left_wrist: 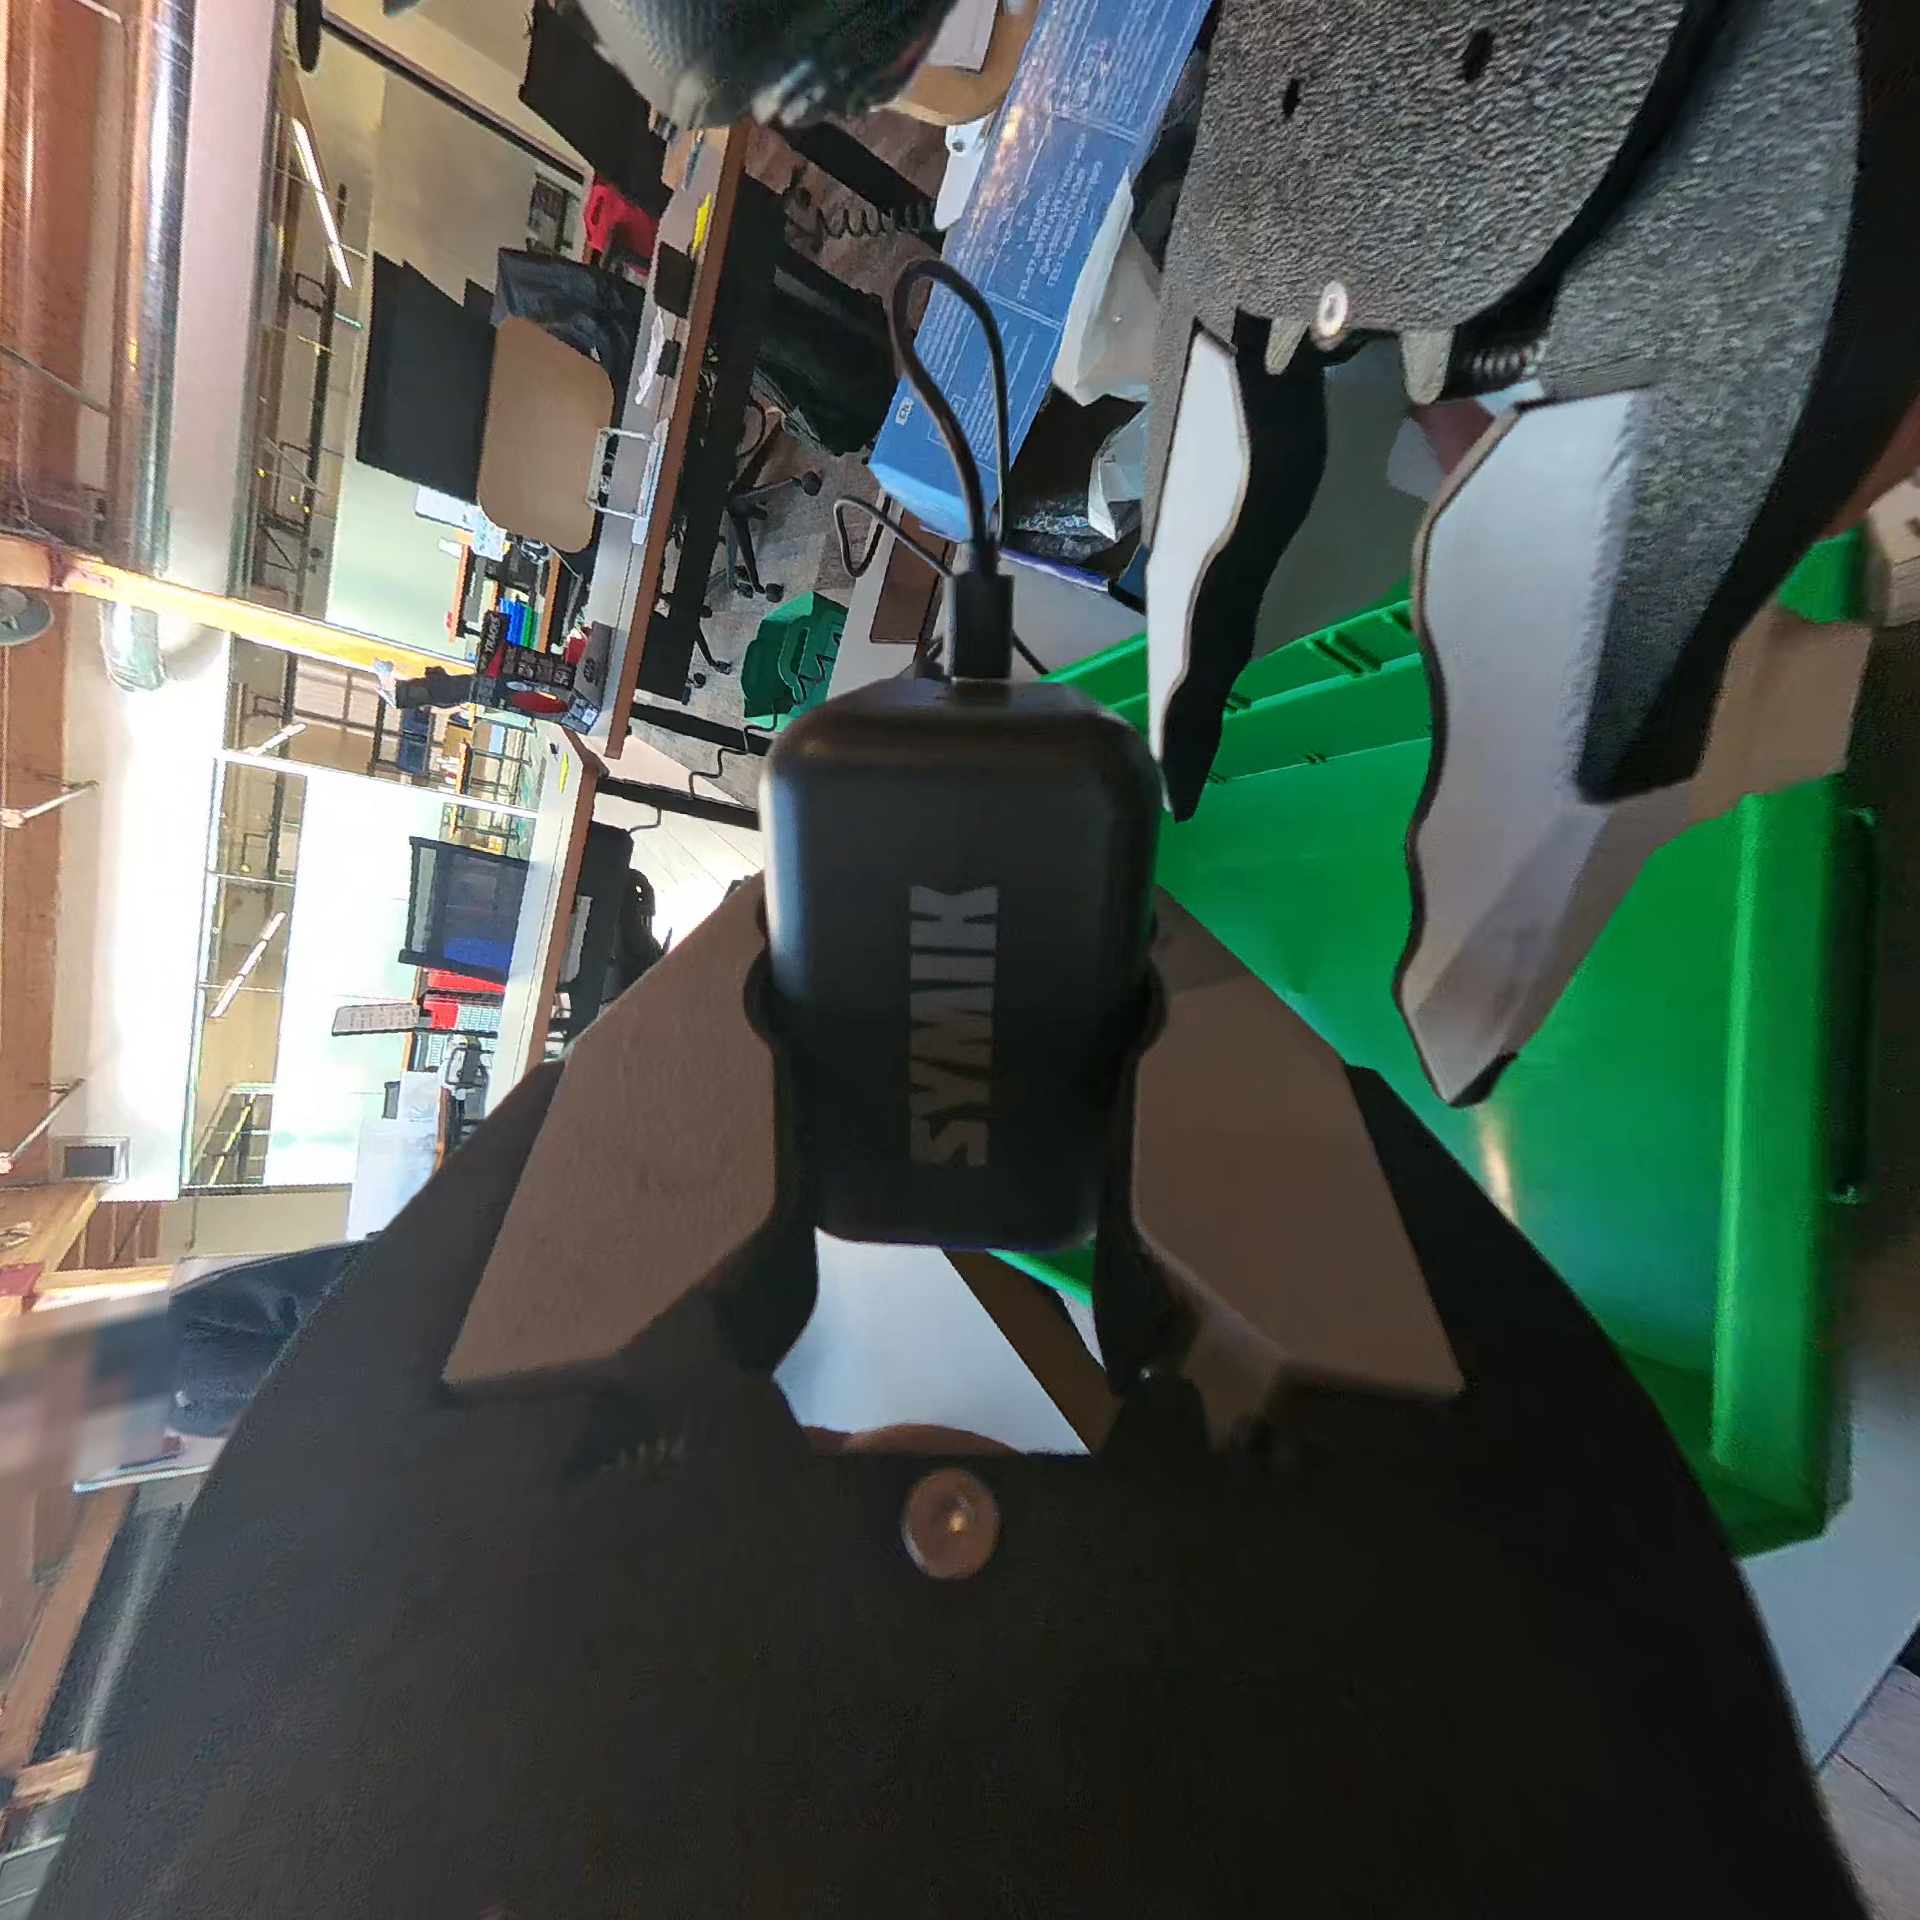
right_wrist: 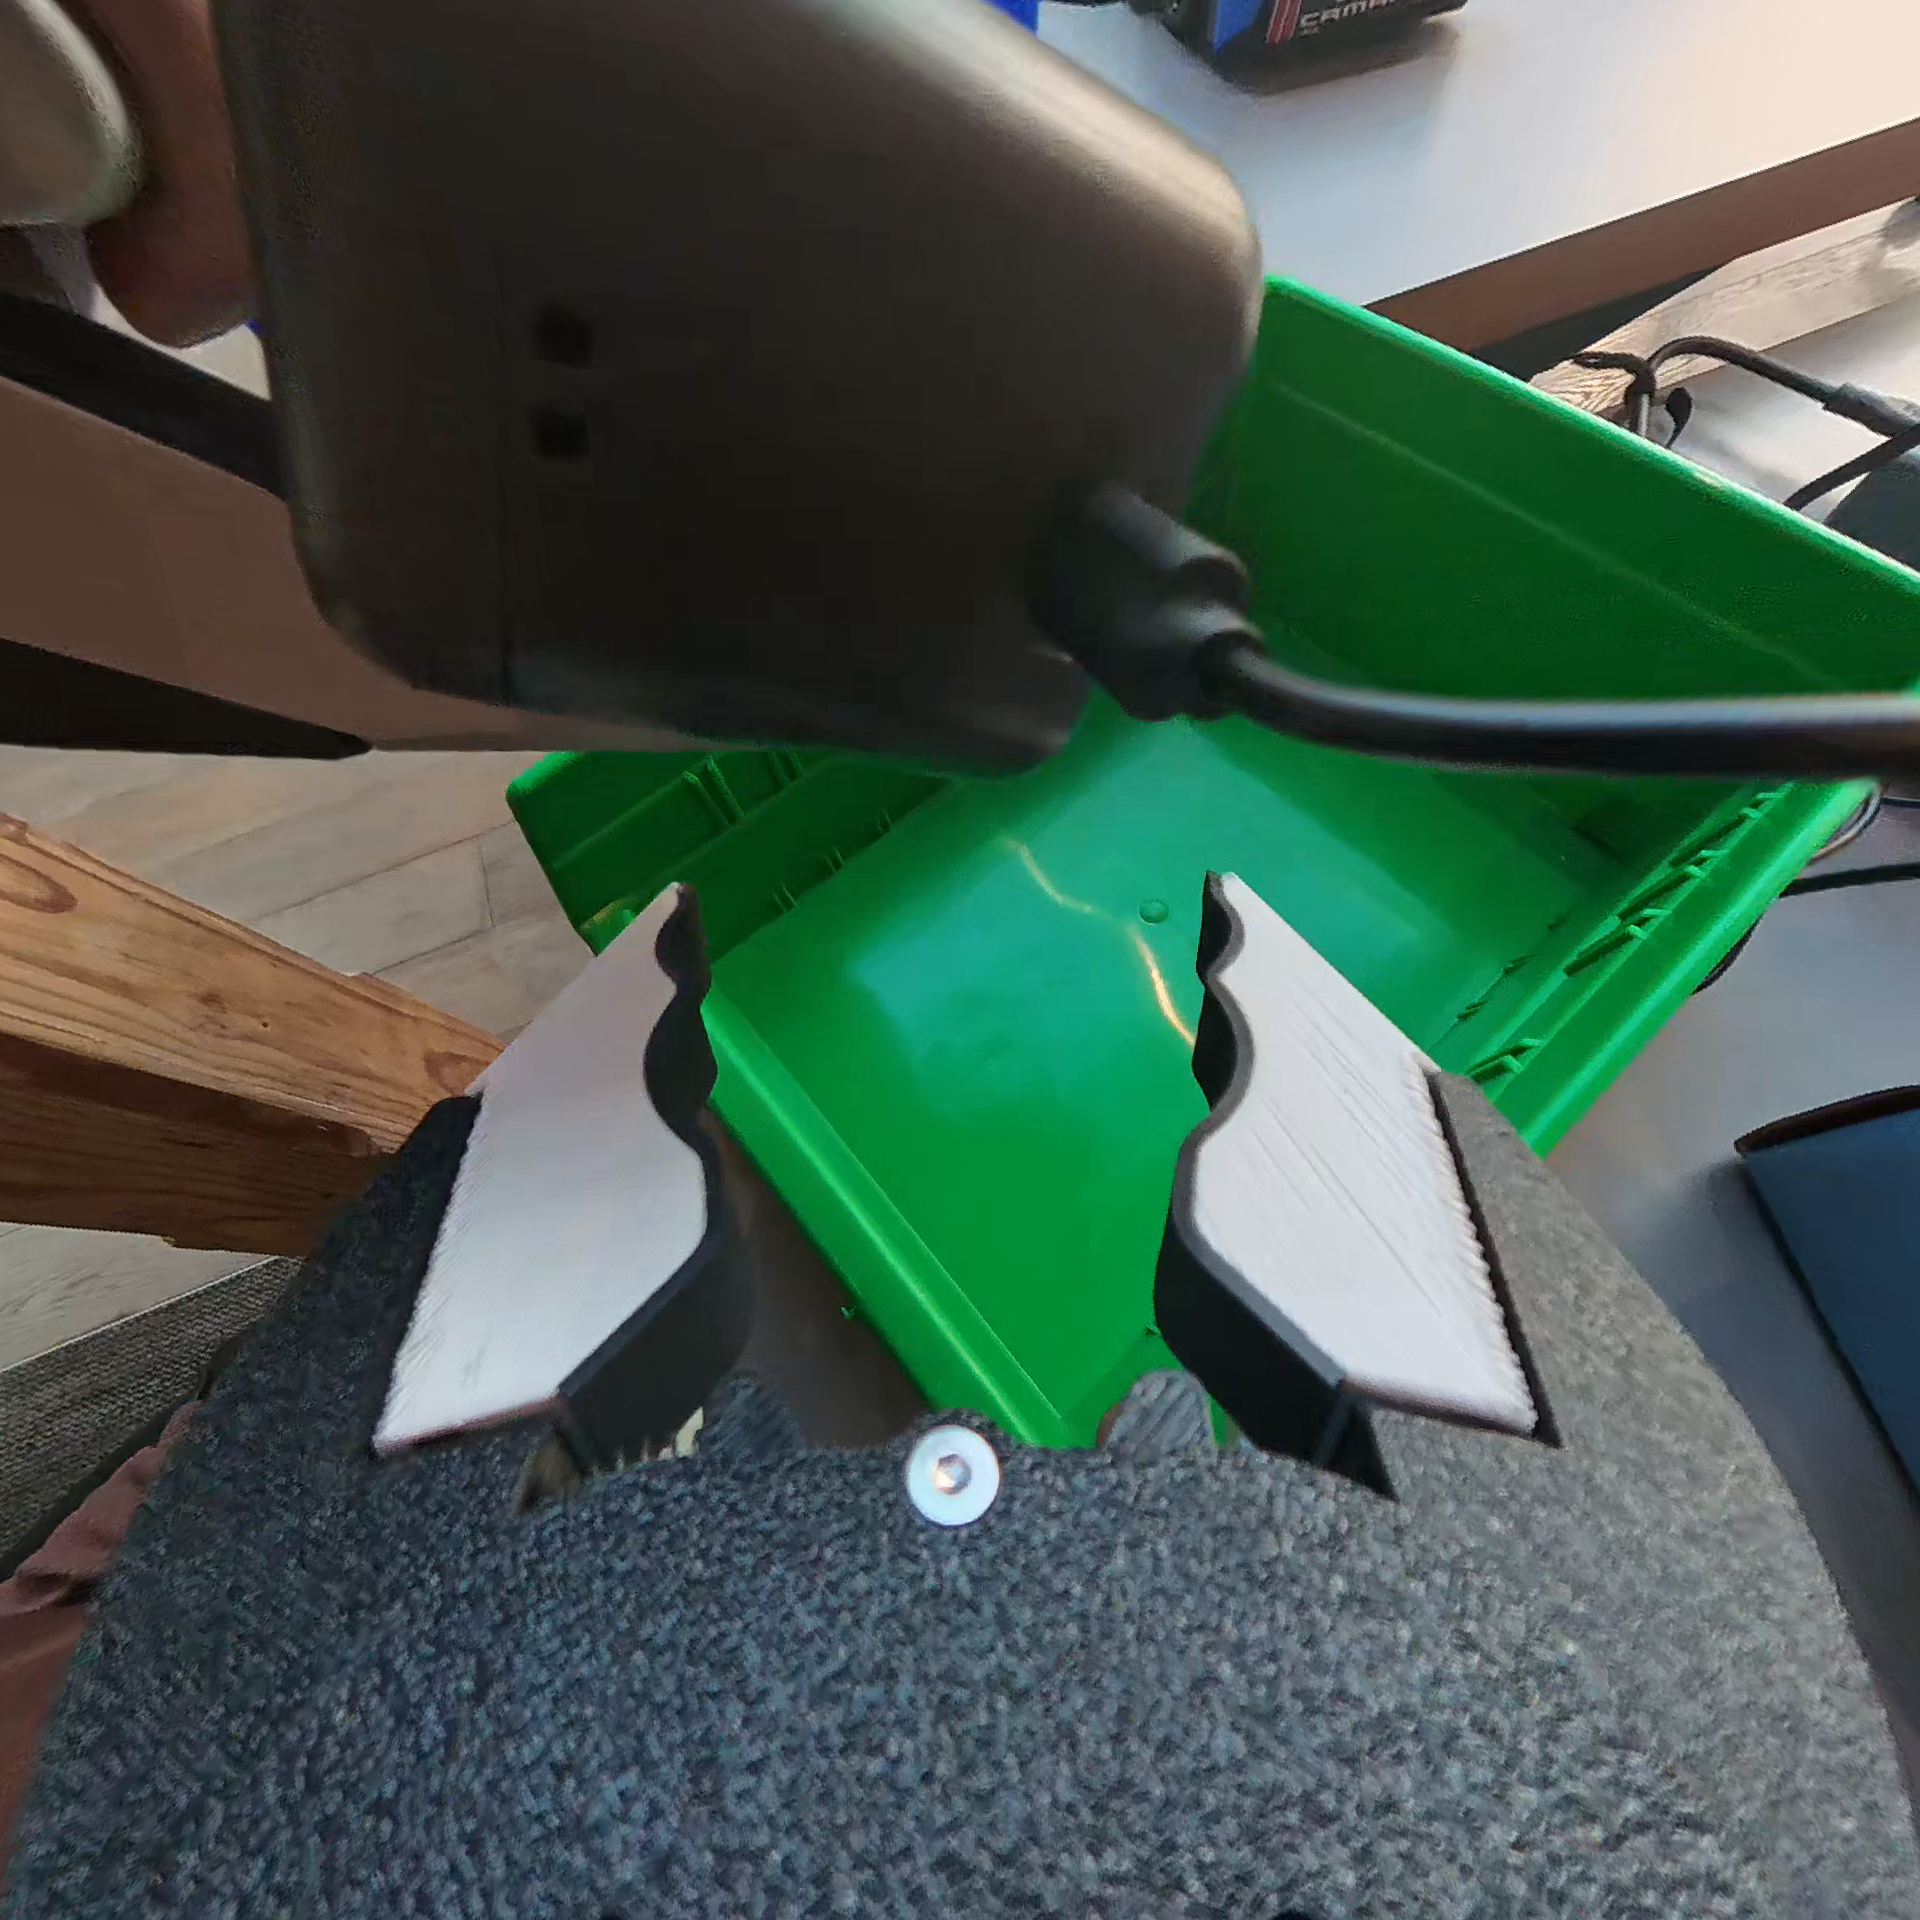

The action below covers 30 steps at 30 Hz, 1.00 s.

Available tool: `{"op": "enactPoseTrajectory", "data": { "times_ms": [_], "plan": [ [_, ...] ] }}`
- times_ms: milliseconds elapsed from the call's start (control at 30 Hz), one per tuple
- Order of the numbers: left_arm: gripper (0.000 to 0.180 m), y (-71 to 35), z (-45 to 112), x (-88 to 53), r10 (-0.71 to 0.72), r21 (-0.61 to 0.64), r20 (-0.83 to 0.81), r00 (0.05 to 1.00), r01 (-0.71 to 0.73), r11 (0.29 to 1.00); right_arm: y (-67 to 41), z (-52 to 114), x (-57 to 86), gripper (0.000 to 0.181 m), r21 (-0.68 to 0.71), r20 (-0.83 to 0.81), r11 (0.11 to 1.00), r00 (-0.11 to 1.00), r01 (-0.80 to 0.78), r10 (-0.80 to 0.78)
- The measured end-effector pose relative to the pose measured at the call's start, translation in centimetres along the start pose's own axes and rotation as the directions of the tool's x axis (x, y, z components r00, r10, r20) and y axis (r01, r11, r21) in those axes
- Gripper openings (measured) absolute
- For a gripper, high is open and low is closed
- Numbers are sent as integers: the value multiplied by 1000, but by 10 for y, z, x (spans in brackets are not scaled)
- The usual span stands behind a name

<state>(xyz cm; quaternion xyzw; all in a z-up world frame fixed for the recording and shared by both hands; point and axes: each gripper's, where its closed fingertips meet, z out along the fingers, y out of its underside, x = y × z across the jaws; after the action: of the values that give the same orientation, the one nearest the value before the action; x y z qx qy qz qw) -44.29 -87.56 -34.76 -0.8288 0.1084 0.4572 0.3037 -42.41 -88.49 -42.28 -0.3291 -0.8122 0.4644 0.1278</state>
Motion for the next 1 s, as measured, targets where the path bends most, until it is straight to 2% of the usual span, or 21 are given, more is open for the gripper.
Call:
{"op": "enactPoseTrajectory", "data": {
  "times_ms": [200,367,500,633,733,800,900,1000],
  "plan": [
    [64,21,2,-9,-12,-74,23,1000,14,997,-2,-40,4,93,4,1,997,997,72,-72],
    [64,23,-2,-30,-38,-110,77,996,46,993,7,-67,69,99,-164,-168,979,975,119,-146],
    [63,18,-4,-44,-87,-136,99,991,100,986,-12,-102,84,100,-183,-205,935,918,304,-339],
    [63,15,1,-51,-179,-128,101,979,191,973,-27,-119,96,93,-302,-110,788,801,537,-588],
    [62,13,7,-51,-220,-107,95,971,230,967,-38,-112,124,88,-381,-18,687,737,620,-675],
    [62,12,10,-52,-253,-84,96,963,261,962,-53,-104,153,99,-433,-19,592,650,680,-760],
    [63,14,17,-56,-301,-56,95,949,307,950,-65,-85,189,101,-484,63,416,504,770,-861],
    [63,20,27,-61,-335,-54,98,937,342,938,-75,-59,219,109,-500,124,323,436,803,-892]
  ]
}}
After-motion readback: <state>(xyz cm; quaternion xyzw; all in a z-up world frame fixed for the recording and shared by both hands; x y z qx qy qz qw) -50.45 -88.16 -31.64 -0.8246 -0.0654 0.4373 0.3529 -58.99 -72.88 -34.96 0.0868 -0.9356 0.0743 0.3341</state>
